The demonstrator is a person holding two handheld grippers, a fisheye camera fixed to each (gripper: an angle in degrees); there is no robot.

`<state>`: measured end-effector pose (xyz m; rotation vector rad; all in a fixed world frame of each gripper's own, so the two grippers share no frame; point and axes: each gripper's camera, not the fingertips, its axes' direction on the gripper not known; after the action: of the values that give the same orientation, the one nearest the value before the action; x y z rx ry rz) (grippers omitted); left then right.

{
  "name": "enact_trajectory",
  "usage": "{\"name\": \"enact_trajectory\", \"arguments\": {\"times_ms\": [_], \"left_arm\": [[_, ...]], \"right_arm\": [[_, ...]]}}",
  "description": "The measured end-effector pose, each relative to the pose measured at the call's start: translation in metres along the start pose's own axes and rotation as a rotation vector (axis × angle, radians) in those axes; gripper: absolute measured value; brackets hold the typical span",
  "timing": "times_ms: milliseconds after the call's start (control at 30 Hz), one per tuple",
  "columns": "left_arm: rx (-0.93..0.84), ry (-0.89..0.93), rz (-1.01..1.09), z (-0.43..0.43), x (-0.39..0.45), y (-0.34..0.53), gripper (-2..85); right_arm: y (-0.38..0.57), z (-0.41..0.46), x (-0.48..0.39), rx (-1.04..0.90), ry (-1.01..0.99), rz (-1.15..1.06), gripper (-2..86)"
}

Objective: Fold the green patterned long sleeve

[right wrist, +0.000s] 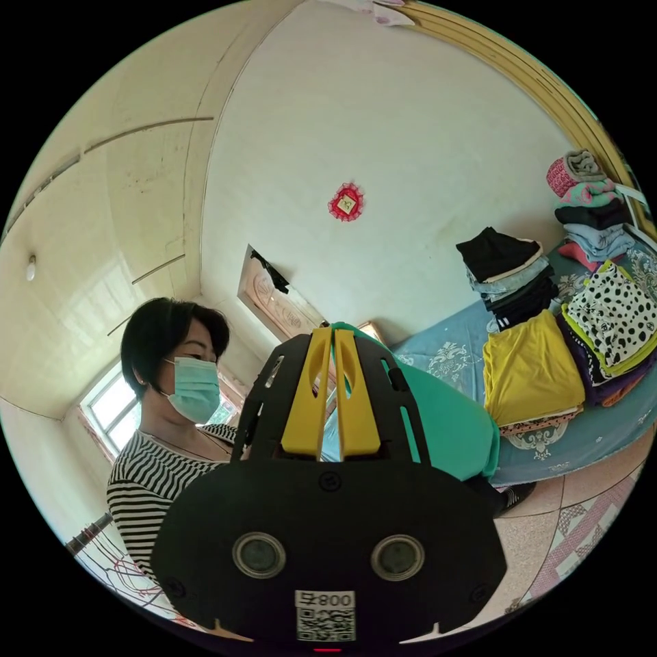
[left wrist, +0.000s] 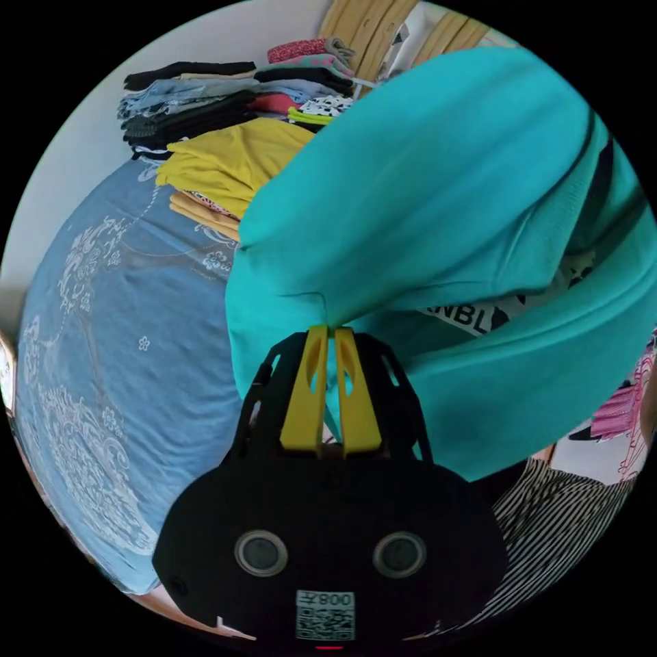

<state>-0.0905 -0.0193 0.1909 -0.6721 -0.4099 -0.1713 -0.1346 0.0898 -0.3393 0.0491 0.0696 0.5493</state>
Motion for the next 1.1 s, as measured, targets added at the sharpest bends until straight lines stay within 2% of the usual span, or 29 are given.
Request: {"name": "enact_trajectory", "arguments": {"times_ms": [200, 467, 667, 833, 1100], "left_arm": [[0.219, 0.064, -0.143, -0.100, -0.001, 0.076, 1.3], [0.518, -0.054, -0.274, -0.280, 0.020, 0.217, 0.9], [0.822, -0.176, -0.255, -0.414, 0.091, 0.323, 0.8], [1.060, -0.347, -0.194, -0.526, 0.168, 0.405, 0.8], [1.217, -0.563, -0.114, -0.636, 0.279, 0.502, 0.8]], "right_arm": [[0.003, -0.012, -0.018, -0.007, 0.006, -0.020, 0.2], [0.010, -0.016, -0.068, -0.022, -0.066, -0.116, 0.2], [0.021, -0.030, -0.121, -0.003, -0.128, -0.217, 0.2], [0.030, -0.037, -0.161, 0.002, -0.162, -0.301, 0.2], [0.054, -0.027, -0.202, -0.044, -0.206, -0.373, 0.2]]}}
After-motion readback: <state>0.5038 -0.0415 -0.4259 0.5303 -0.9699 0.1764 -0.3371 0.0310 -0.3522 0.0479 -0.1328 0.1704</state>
